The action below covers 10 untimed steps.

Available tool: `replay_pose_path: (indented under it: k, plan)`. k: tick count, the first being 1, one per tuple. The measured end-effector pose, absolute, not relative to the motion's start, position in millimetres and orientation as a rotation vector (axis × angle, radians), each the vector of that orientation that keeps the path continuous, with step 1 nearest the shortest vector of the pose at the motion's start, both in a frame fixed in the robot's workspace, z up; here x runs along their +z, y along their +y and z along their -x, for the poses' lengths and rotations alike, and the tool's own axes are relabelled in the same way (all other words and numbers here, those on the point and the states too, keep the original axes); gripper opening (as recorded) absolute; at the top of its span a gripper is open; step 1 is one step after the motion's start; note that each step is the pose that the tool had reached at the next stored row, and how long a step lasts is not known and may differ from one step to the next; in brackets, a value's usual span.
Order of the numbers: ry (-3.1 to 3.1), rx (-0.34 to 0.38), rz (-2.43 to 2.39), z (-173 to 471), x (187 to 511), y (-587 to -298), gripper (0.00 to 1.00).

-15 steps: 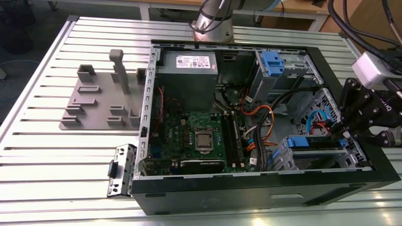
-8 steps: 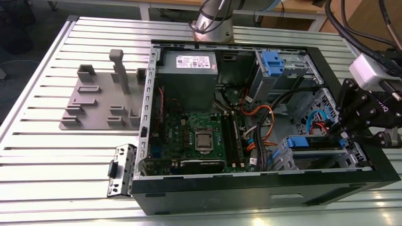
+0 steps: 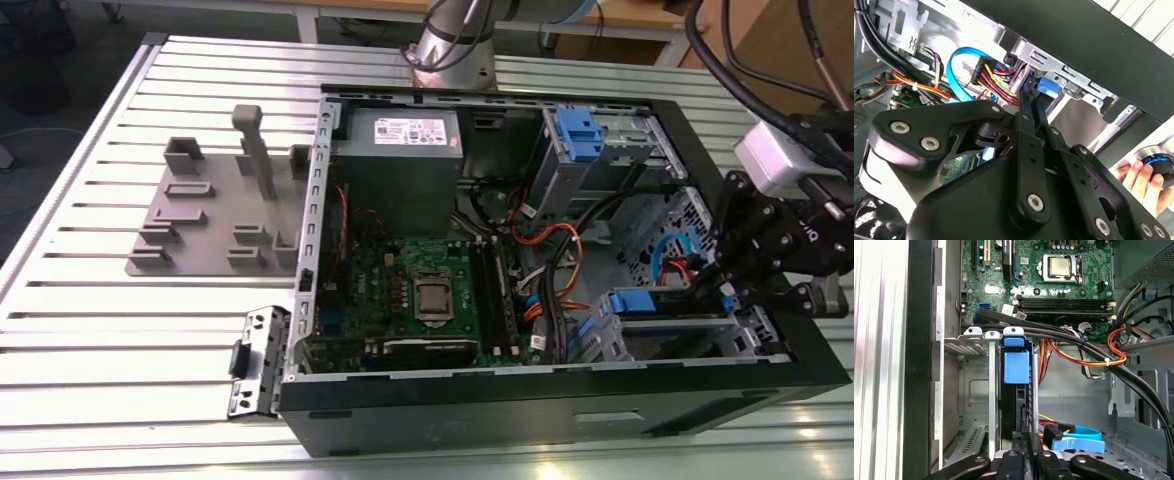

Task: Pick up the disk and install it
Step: 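Insert the first disk wire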

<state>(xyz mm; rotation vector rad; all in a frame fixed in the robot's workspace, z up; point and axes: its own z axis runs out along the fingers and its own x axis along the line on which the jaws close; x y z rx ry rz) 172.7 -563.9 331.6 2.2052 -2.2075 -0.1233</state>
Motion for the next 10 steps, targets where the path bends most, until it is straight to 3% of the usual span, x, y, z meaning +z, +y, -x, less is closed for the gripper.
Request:
replay_pose_path:
  k: [10]
  plan:
    - [-2.207,-0.123,-2.205,-171.1,326.8,-563.9,0.16]
